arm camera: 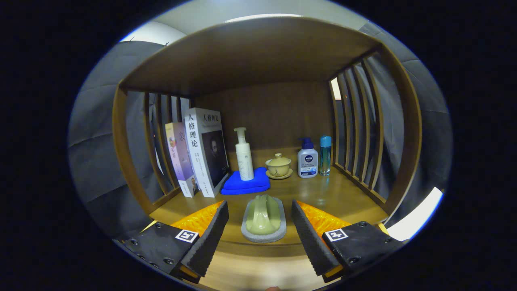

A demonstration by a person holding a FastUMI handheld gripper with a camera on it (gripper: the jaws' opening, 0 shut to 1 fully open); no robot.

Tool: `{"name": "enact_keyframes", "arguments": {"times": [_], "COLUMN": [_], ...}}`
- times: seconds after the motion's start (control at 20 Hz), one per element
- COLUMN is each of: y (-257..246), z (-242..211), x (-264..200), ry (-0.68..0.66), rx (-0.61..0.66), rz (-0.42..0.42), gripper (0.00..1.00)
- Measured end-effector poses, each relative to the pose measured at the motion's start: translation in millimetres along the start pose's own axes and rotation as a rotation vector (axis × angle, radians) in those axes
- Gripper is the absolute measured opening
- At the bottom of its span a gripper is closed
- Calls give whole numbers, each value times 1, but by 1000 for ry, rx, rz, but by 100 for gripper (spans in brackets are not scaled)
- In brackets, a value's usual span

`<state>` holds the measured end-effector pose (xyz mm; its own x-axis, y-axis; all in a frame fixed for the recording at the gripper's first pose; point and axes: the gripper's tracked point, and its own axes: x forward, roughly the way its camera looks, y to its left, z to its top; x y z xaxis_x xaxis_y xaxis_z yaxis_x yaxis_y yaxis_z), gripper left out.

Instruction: Pull open the drawer, take out the items inside it, and place them on the countertop above the cabinet.

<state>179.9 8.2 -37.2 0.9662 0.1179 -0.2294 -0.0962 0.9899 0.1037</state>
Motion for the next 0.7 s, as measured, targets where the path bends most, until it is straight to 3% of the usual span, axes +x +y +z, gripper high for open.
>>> {"name": "enact_keyframes", "arguments": {"times": [0.35,0.7], "y": [9,13], "z": [0,-22], "x": [-80,-133], "ry": [-204,-309], "rx": [-60,-110], "rz": [-39,-77], "gripper": [98,98]}}
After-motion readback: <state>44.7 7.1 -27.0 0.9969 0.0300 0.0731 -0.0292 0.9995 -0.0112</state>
